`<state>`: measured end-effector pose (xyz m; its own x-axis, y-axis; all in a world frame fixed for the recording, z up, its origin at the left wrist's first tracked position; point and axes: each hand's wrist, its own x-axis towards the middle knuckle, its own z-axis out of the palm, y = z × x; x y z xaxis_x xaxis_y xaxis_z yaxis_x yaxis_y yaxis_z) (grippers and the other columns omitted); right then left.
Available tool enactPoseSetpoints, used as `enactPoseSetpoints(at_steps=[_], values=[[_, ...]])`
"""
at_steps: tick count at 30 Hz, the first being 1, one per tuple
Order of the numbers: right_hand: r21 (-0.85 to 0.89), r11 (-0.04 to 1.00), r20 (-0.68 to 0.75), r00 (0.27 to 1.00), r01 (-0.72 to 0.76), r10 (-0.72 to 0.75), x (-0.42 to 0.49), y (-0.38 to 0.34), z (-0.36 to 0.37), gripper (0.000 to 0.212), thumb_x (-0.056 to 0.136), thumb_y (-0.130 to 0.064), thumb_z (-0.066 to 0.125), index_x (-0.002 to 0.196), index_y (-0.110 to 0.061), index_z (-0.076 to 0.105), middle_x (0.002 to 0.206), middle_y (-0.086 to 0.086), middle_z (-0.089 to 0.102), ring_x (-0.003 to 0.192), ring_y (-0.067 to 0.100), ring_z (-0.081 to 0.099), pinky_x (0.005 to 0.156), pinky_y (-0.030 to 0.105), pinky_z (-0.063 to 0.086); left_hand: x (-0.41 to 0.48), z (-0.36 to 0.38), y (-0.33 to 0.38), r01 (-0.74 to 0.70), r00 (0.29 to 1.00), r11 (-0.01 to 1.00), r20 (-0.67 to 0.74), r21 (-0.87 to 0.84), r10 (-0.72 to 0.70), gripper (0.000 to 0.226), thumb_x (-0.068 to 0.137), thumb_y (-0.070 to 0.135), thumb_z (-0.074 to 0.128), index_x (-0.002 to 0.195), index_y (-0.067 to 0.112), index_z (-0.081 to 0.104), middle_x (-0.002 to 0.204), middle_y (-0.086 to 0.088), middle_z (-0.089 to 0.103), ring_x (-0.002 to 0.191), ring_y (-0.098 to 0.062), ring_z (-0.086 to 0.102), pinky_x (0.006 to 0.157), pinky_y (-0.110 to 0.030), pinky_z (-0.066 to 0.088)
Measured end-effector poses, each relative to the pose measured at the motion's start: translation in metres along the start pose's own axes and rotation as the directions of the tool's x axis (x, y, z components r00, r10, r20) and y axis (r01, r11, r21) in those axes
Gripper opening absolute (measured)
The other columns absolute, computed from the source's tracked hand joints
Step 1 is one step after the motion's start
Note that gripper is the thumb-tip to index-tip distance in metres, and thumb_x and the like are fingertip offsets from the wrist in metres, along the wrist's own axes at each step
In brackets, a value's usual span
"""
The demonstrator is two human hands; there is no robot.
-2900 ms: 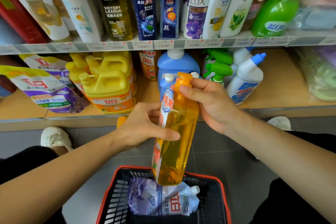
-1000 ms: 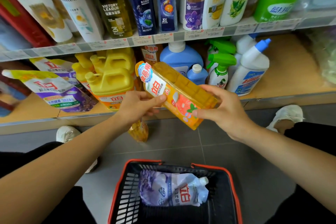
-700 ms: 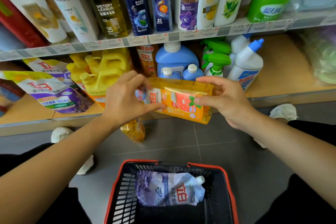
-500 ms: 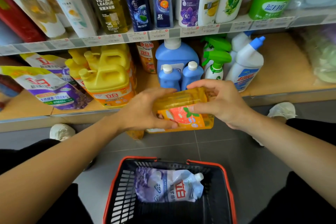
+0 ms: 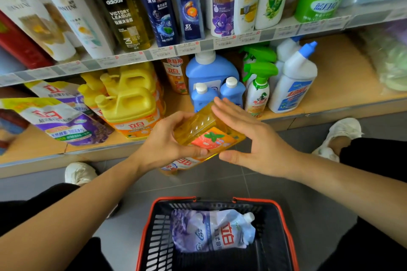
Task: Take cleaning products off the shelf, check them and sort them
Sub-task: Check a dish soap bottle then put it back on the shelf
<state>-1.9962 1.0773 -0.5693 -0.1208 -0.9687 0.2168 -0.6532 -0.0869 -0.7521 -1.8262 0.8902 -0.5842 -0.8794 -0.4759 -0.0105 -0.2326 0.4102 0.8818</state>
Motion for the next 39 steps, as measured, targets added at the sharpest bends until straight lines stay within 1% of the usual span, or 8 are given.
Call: enactPoseSetpoints(at_steps=[8, 15, 19, 21, 25, 31, 35, 39], values=[[0.002, 0.998, -0.145, 0.988, 0.057, -0.056, 0.0, 0.003, -0.001, 0.067, 0.084, -0.036, 0.075, 0.143, -0.012, 0.052, 0.149, -0.001, 0.05, 0.144, 0.01, 0.039, 0.119, 0.03, 0.031, 0.0, -0.001, 0.003, -0.007, 0.997, 0.999, -0.078, -0.04, 0.004, 0.074, 0.058, 0.019, 0.097, 0.123, 0.01, 0.063, 0.109, -0.002, 0.075, 0.101, -0.015, 0.073, 0.086, -0.028, 0.058], [0.078, 0.997, -0.374, 0.926, -0.027, 0.054, 0.011, 0.011, -0.02, 0.015, 0.079, -0.027, 0.083, 0.089, -0.017, 0.078, 0.092, -0.003, 0.073, 0.091, 0.011, 0.068, 0.083, 0.038, 0.056, -0.003, 0.0, 0.008, -0.025, 0.997, 0.999, -0.077, -0.043, 0.021, 0.076, 0.057, 0.023, 0.096, 0.123, 0.011, 0.062, 0.108, 0.0, 0.075, 0.1, -0.014, 0.073, 0.085, -0.026, 0.059], [0.424, 0.877, -0.175, 0.93, -0.226, 0.324, 0.021, 0.014, -0.026, 0.055, 0.07, -0.038, 0.083, 0.121, -0.025, 0.067, 0.109, -0.004, 0.064, 0.101, 0.021, 0.065, 0.089, 0.045, 0.058, -0.005, 0.005, 0.012, -0.036, 0.998, 0.998, -0.062, -0.045, 0.033, 0.076, 0.055, 0.02, 0.098, 0.122, 0.01, 0.063, 0.106, -0.002, 0.075, 0.1, -0.014, 0.073, 0.085, -0.025, 0.057], [0.508, 0.828, -0.081, 0.945, -0.235, 0.318, 0.024, 0.014, -0.022, 0.044, 0.071, -0.037, 0.085, 0.112, -0.027, 0.071, 0.106, -0.002, 0.071, 0.098, 0.02, 0.069, 0.086, 0.039, 0.058, -0.006, 0.009, 0.015, -0.046, 0.998, 0.998, -0.05, -0.045, 0.044, 0.075, 0.053, 0.019, 0.098, 0.12, 0.015, 0.063, 0.106, 0.007, 0.075, 0.099, -0.007, 0.071, 0.084, -0.019, 0.055], [0.535, 0.82, -0.148, 0.933, -0.203, 0.328, 0.028, 0.016, -0.015, 0.021, 0.07, -0.039, 0.085, 0.083, -0.026, 0.077, 0.082, 0.0, 0.076, 0.079, 0.009, 0.07, 0.07, 0.024, 0.057, -0.009, 0.017, 0.023, -0.072, 0.997, 0.997, -0.02, -0.021, 0.071, 0.071, 0.053, 0.02, 0.097, 0.113, 0.03, 0.06, 0.1, 0.028, 0.069, 0.094, 0.008, 0.066, 0.079, -0.007, 0.047], [0.633, 0.746, -0.129, 0.923, -0.204, 0.362, 0.023, 0.027, -0.016, 0.024, 0.08, -0.022, 0.077, 0.101, -0.033, 0.077, 0.102, -0.005, 0.078, 0.099, 0.009, 0.072, 0.08, 0.022, 0.057, -0.005, 0.015, 0.015, -0.042, 0.998, 0.997, -0.038, -0.063, 0.04, 0.072, 0.057, 0.019, 0.097, 0.121, 0.014, 0.064, 0.108, 0.004, 0.075, 0.102, -0.012, 0.072, 0.084, -0.021, 0.055], [0.499, 0.847, -0.155, 0.943, -0.183, 0.296, 0.017, 0.025, -0.017, 0.04, 0.095, -0.008, 0.066, 0.13, -0.027, 0.065, 0.128, -0.007, 0.069, 0.122, 0.008, 0.062, 0.101, 0.032, 0.053, -0.003, 0.01, 0.01, -0.025, 0.996, 0.996, -0.091, -0.088, 0.017, 0.074, 0.057, 0.021, 0.096, 0.123, 0.012, 0.064, 0.111, 0.001, 0.075, 0.104, -0.014, 0.071, 0.086, -0.022, 0.055], [0.38, 0.915, -0.158, 0.966, -0.132, 0.205, 0.011, 0.021, -0.017, 0.032, 0.099, -0.006, 0.058, 0.123, -0.024, 0.069, 0.146, -0.004, 0.054, 0.138, 0.001, 0.044, 0.106, 0.023, 0.046, -0.001, 0.009, 0.006, 0.028, 0.991, 0.991, -0.125, -0.128, -0.044, 0.073, 0.059, 0.024, 0.096, 0.123, 0.015, 0.063, 0.112, 0.002, 0.075, 0.104, -0.014, 0.072, 0.086, -0.027, 0.059]])
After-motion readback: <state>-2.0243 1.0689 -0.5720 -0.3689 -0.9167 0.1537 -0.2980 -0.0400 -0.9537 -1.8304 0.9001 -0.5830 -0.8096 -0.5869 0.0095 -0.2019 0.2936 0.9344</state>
